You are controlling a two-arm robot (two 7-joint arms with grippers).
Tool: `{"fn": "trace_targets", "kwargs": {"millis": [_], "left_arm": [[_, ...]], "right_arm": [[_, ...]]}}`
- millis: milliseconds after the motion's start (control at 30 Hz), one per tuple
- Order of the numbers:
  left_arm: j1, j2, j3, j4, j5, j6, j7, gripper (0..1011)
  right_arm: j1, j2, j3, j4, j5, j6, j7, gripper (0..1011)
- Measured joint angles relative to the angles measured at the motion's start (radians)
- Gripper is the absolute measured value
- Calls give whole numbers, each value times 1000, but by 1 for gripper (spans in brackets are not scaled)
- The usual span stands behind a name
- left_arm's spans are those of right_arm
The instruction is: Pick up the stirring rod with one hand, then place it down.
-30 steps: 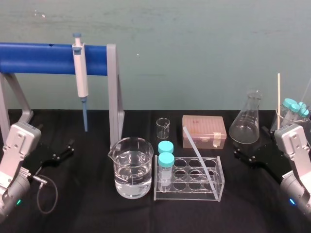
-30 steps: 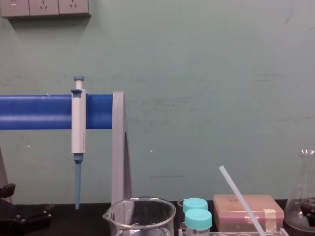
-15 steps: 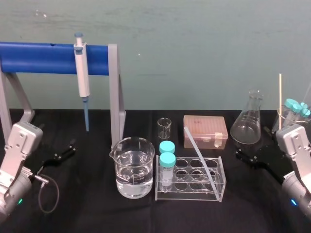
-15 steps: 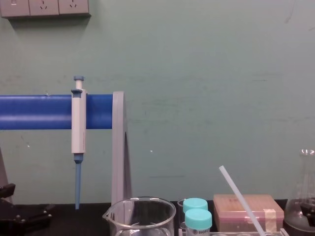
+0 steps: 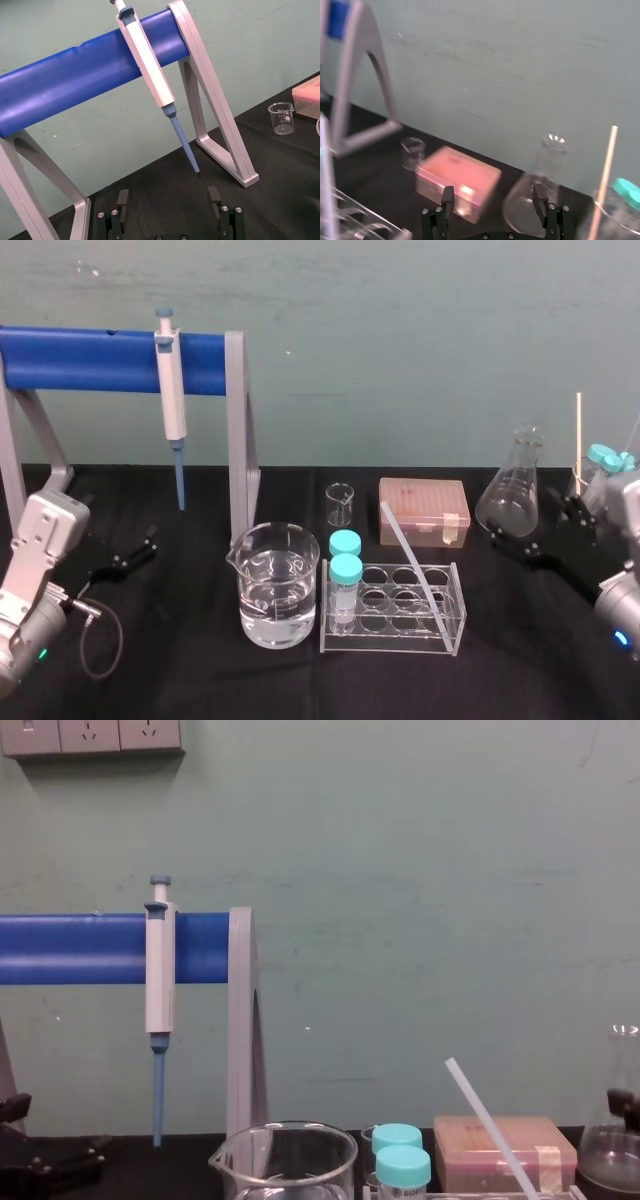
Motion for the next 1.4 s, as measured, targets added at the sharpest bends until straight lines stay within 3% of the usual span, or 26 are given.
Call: {"fn": "trace_targets", "kwargs": {"millis": [100,133,200,467,667,967,1400], "left_arm": [[0,0,0,0,0,0,0,1000],[0,0,0,0,0,0,0,1000],[0,0,0,0,0,0,0,1000],[0,0,0,0,0,0,0,1000],[0,0,0,0,0,0,0,1000],[0,0,0,0,0,0,0,1000],[0,0,0,0,0,0,0,1000]], "right_arm": [[-15,17,43,-57,114,61,98,1000],[-15,17,43,-57,114,61,98,1000],[-24,38,72,-104,189,122,167,1000],[-17,73,83,-156,276,241,313,1000],[22,89,35,-153,272,278,404,1000],[107,92,-62,-113,207,286,491,1000],[221,2,-149,18,123,276,516,1000]]}}
